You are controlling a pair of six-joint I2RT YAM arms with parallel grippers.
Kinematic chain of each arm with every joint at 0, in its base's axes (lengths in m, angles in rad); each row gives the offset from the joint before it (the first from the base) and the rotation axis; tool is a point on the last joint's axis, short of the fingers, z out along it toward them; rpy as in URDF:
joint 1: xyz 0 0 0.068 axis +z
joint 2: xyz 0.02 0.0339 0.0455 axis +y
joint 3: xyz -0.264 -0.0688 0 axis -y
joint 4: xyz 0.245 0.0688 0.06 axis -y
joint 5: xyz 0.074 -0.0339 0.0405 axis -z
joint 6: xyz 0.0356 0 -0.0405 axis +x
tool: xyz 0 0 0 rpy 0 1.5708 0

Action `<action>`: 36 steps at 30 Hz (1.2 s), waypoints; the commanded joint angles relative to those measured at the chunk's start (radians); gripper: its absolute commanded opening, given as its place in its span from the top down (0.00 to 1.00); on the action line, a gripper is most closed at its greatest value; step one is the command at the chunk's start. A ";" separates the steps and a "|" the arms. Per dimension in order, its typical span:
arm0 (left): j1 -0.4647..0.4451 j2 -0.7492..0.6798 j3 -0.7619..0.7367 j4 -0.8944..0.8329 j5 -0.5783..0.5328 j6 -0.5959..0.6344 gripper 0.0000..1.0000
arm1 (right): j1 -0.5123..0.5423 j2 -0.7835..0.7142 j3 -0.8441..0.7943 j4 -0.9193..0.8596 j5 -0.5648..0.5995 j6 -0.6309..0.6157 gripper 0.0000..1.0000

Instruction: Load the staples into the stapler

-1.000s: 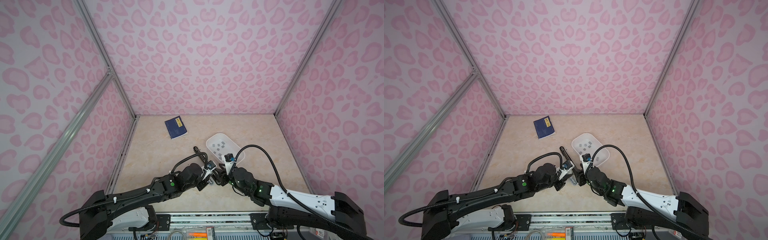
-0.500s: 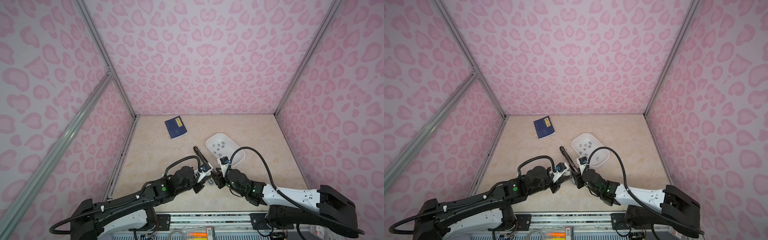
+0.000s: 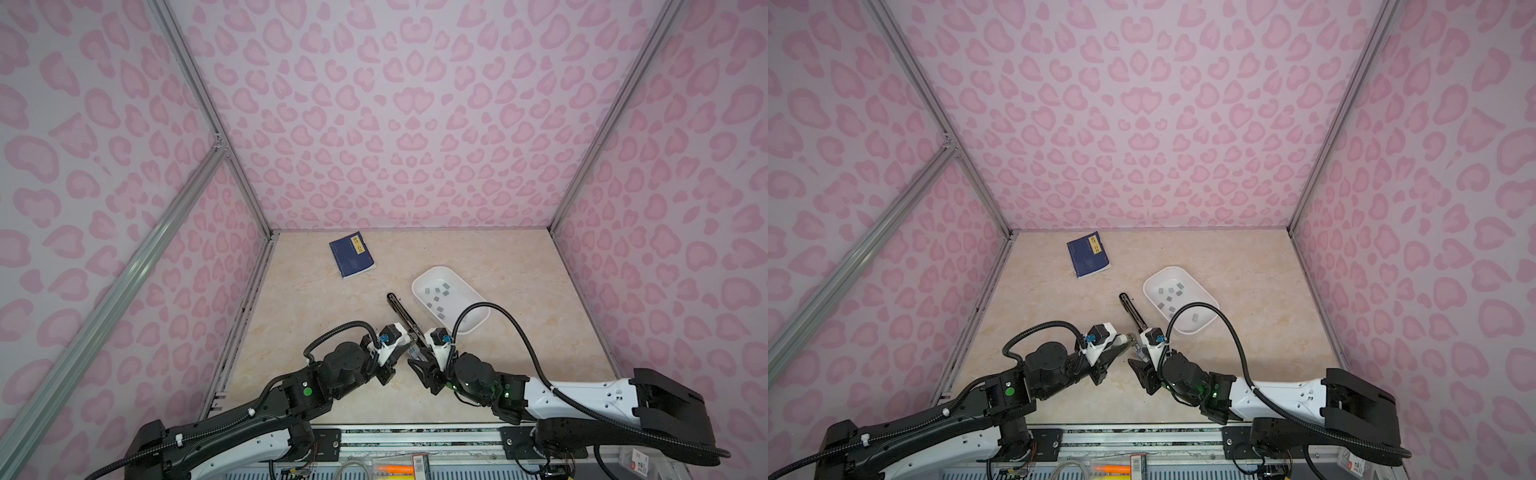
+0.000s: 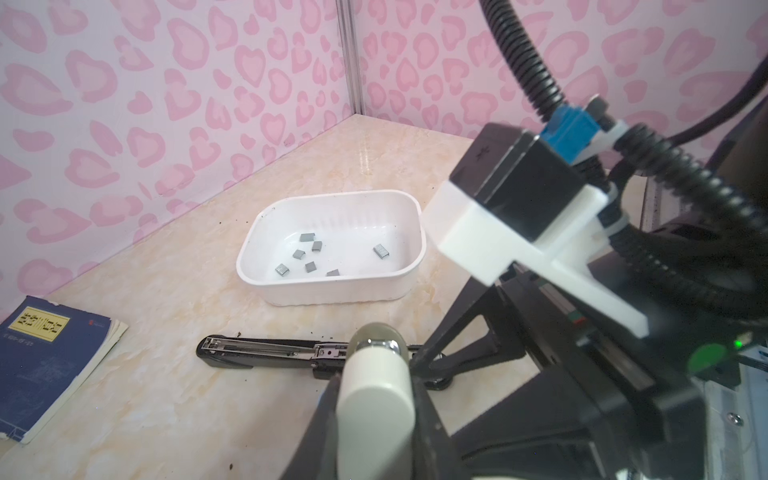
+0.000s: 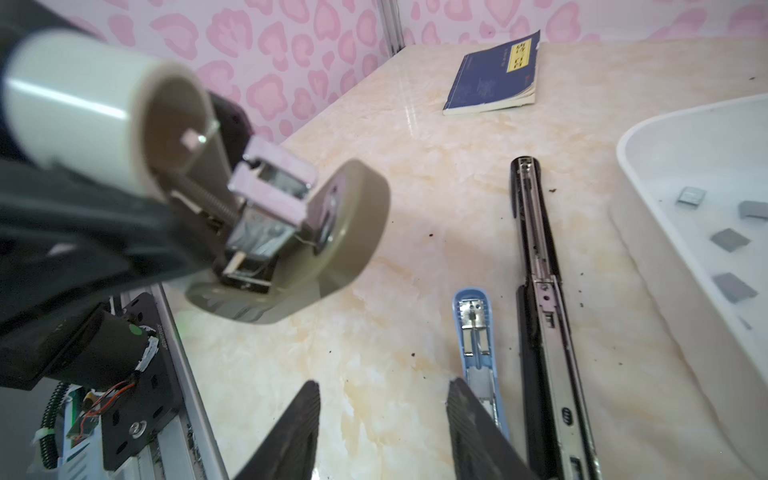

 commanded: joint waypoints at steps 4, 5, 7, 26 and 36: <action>0.006 0.030 0.002 0.062 -0.042 0.018 0.96 | 0.001 -0.183 -0.024 -0.071 0.065 -0.113 0.54; 0.006 0.050 0.012 0.052 -0.048 0.029 0.96 | 0.001 -0.210 -0.019 -0.073 0.052 -0.132 0.59; 0.006 0.089 0.032 0.035 -0.036 0.038 0.96 | 0.001 -0.243 0.001 -0.076 0.033 -0.155 0.68; 0.006 0.068 0.024 0.053 0.101 0.042 0.96 | -0.083 0.058 0.129 -0.014 -0.048 -0.084 1.00; 0.006 0.079 0.034 0.037 0.083 0.037 0.96 | -0.082 -0.023 0.113 -0.090 0.073 -0.072 0.91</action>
